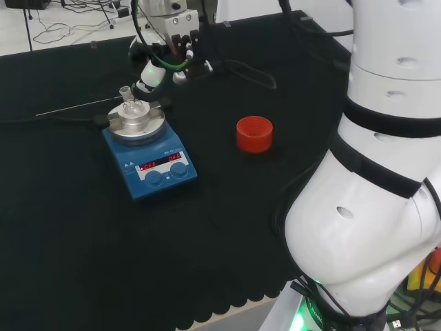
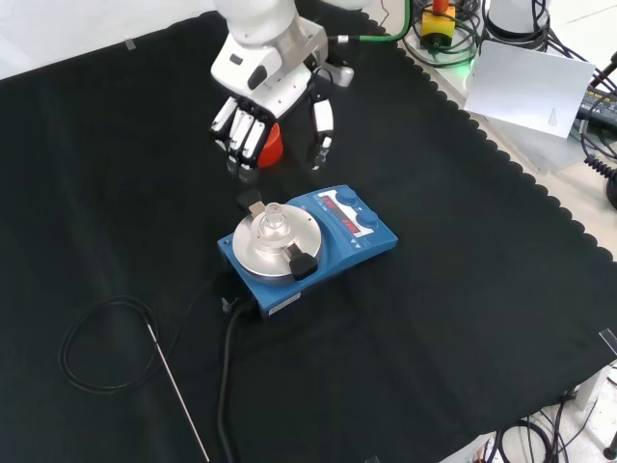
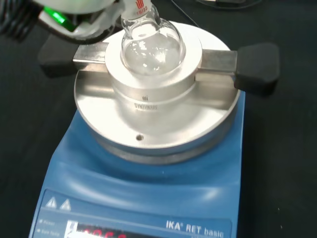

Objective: Turn on the heater.

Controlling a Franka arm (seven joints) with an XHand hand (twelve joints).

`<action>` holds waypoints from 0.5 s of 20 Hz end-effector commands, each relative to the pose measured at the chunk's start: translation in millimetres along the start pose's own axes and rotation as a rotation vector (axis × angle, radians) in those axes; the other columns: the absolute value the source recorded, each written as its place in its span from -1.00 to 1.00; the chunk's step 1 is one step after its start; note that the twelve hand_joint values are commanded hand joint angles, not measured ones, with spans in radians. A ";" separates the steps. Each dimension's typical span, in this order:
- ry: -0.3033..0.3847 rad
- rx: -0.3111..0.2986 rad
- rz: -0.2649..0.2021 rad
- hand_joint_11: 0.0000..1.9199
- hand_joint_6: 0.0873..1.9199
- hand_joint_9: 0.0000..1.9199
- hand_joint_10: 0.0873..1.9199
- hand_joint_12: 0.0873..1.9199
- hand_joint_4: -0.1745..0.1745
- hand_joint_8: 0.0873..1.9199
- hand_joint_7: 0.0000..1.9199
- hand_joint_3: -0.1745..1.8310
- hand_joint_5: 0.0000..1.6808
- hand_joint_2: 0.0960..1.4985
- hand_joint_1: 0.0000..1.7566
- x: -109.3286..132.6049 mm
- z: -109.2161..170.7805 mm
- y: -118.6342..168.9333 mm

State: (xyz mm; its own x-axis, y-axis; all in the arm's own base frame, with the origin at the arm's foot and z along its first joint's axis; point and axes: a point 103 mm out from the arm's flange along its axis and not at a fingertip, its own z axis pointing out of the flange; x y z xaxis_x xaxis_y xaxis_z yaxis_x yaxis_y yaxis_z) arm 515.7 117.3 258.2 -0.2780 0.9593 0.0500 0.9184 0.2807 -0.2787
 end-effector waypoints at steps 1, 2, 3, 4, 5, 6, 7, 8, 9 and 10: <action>0.028 -0.002 0.024 -0.84 -0.70 -0.38 -0.40 0.46 -0.16 -0.34 -0.64 -0.33 -0.48 -0.28 -0.09 -4.1 -0.3 -28.6; 0.027 0.001 0.025 -0.83 -0.71 -0.38 -0.40 0.46 -0.16 -0.33 -0.63 -0.33 -0.48 -0.28 -0.10 -4.9 0.2 -30.7; 0.023 -0.003 0.026 -0.83 -0.71 -0.37 -0.40 0.46 -0.16 -0.33 -0.63 -0.33 -0.48 -0.27 -0.10 -3.9 1.4 -34.3; 0.015 -0.013 0.029 -0.82 -0.71 -0.37 -0.39 0.46 -0.16 -0.33 -0.62 -0.33 -0.48 -0.27 -0.10 -0.6 4.3 -42.2; 0.009 -0.016 0.034 -0.81 -0.71 -0.36 -0.39 0.45 -0.16 -0.33 -0.61 -0.33 -0.48 -0.27 -0.09 3.5 7.7 -50.3; 0.006 -0.011 0.038 -0.79 -0.72 -0.35 -0.39 0.45 -0.16 -0.33 -0.60 -0.33 -0.48 -0.26 -0.09 7.1 11.4 -58.5; 0.004 -0.002 0.042 -0.77 -0.73 -0.34 -0.40 0.44 -0.17 -0.33 -0.58 -0.33 -0.48 -0.26 -0.09 10.7 15.2 -65.7; 0.003 0.013 0.046 -0.75 -0.73 -0.32 -0.40 0.44 -0.17 -0.33 -0.57 -0.33 -0.47 -0.25 -0.08 13.2 18.8 -71.8; 0.002 0.028 0.050 -0.73 -0.74 -0.30 -0.40 0.43 -0.17 -0.33 -0.55 -0.33 -0.47 -0.25 -0.08 15.4 22.6 -77.1; 0.001 0.039 0.053 -0.69 -0.75 -0.27 -0.41 0.41 -0.18 -0.33 -0.52 -0.32 -0.47 -0.25 -0.07 16.8 26.2 -81.5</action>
State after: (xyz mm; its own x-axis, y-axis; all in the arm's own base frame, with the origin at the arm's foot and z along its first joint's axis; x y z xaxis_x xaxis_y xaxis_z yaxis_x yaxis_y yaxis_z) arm 471.9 109.5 261.0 -0.2592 0.9637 0.0642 0.9194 0.2665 -0.2891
